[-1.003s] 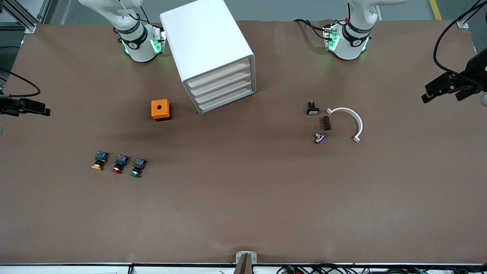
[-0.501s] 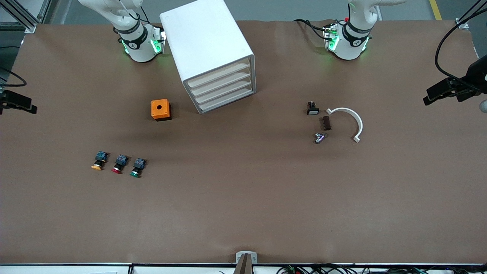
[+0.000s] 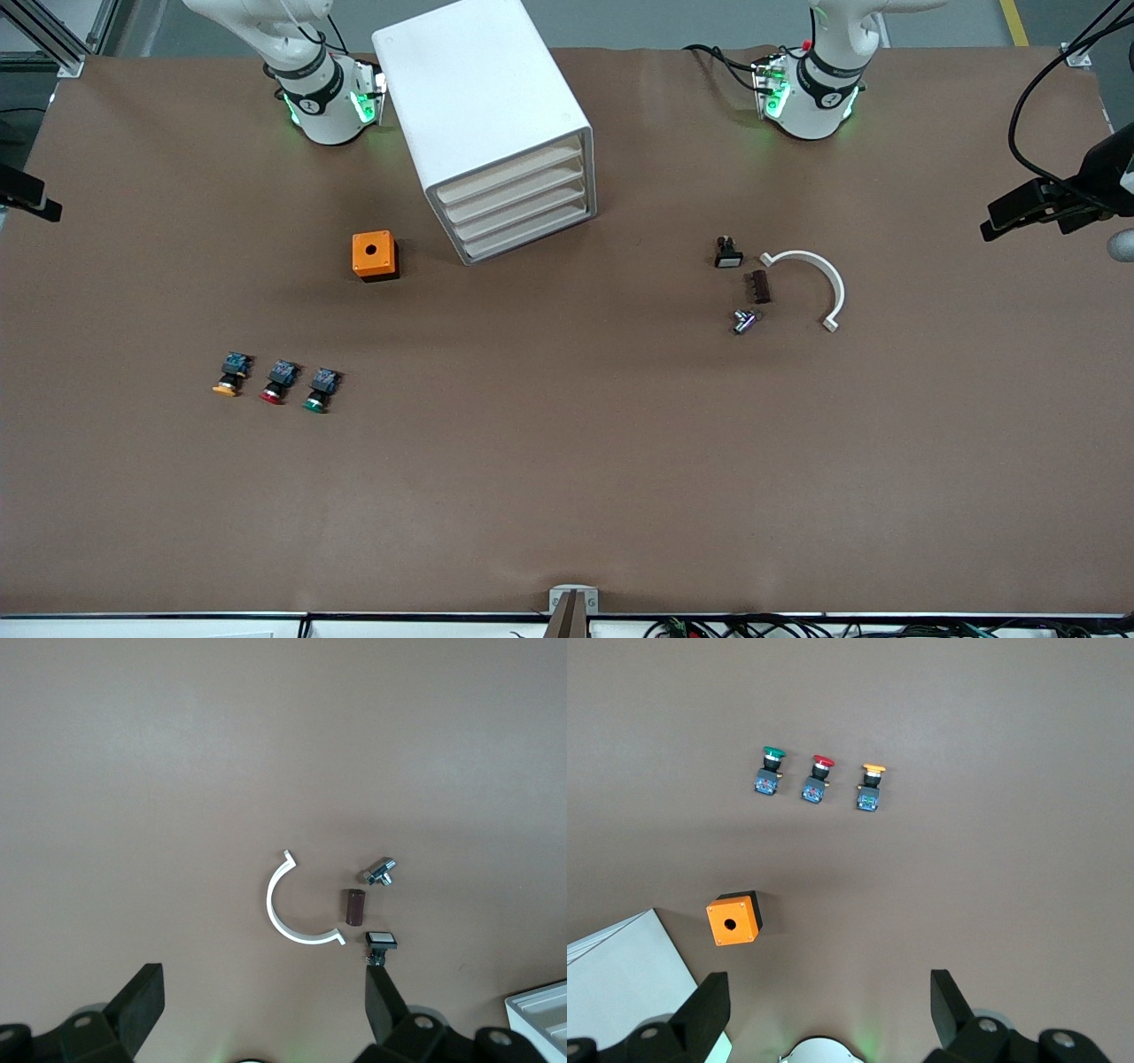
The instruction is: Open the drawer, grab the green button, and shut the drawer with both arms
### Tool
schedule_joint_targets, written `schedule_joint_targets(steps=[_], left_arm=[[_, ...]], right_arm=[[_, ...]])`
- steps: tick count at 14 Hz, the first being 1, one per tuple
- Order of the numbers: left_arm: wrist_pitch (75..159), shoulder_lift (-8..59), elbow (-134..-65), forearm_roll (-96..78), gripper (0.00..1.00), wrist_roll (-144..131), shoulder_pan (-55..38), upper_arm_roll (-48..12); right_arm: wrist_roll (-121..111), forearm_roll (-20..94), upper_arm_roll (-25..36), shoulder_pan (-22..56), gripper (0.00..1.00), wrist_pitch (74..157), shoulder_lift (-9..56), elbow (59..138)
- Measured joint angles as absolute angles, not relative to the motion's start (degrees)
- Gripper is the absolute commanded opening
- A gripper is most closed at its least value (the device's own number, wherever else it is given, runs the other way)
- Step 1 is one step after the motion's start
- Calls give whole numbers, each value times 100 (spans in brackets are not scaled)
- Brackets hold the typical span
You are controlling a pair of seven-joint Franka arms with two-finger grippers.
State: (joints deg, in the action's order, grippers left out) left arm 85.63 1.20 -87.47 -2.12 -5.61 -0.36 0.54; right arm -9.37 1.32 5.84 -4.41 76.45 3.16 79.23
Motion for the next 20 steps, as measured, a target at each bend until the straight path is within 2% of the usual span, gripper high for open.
schedule_joint_targets(steps=[5, 11, 20], left_arm=[[8539, 123, -8748, -212, 100, -434, -44, 46], [8537, 132, -8750, -212, 100, -433, -44, 45], [8537, 138, -8750, -212, 100, -434, -44, 45]], right_arm=[[-937, 132, 580, -445, 100, 7706, -36, 8308], [-938, 132, 508, -442, 100, 8379, -915, 9473], [-937, 131, 510, -434, 100, 8342, -1025, 9501]])
